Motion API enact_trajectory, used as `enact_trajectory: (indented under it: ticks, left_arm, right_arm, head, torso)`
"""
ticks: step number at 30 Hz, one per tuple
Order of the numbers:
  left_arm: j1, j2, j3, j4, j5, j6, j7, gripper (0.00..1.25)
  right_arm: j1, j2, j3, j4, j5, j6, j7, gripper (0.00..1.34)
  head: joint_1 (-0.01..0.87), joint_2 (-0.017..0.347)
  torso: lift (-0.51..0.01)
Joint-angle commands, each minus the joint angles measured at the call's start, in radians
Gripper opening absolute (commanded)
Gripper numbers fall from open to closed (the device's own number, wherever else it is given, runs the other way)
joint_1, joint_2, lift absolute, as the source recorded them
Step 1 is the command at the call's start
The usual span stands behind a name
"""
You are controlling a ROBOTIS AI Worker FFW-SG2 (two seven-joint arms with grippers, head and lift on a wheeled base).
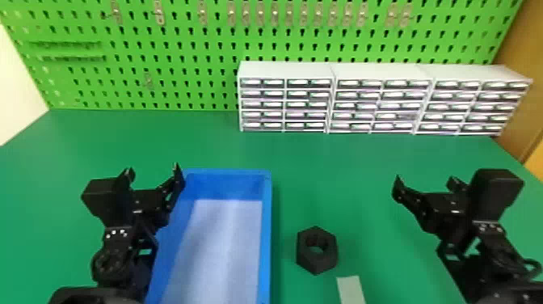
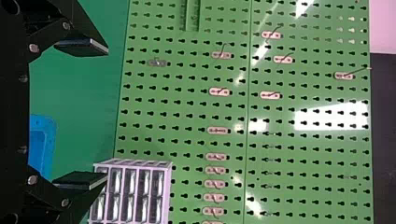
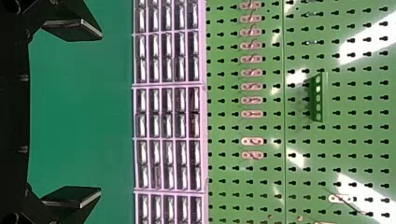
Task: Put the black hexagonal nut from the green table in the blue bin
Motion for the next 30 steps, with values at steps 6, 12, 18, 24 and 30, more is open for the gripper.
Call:
enact_trajectory:
  ticks: [6,12,18,24,30]
  left_arm:
    - [-0.002,0.000,0.000,0.002,-0.002,0.001,0.000,0.93]
    - [-0.005,0.000,-0.002,0.005,-0.006,0.000,0.000,0.93]
    - [-0.006,0.002,-0.002,0.005,-0.006,0.000,0.000,0.93]
    - [-0.008,0.000,-0.002,0.005,-0.008,0.000,0.000,0.93]
    - [-0.005,0.000,0.001,0.005,-0.008,0.000,0.000,0.93]
  right_arm:
    - [-0.007,-0.005,0.007,-0.001,0.007,0.023,0.000,1.21]
    - [-0.009,-0.006,0.015,-0.001,0.007,0.032,0.000,1.21]
    - [-0.010,-0.006,0.015,-0.003,0.007,0.032,0.000,1.21]
    - [-0.010,-0.011,0.011,-0.024,0.002,0.055,0.002,1.21]
    - [-0.016,-0.025,0.003,-0.054,-0.022,0.124,0.044,1.21]
  head:
    - [0.657,0.057]
    - [0.657,0.057]
    - [0.657,0.057]
    - [0.657,0.057]
    - [0.657,0.057]
  torso:
    - [-0.095]
    - [-0.095]
    - [-0.095]
    - [-0.095]
    - [-0.095]
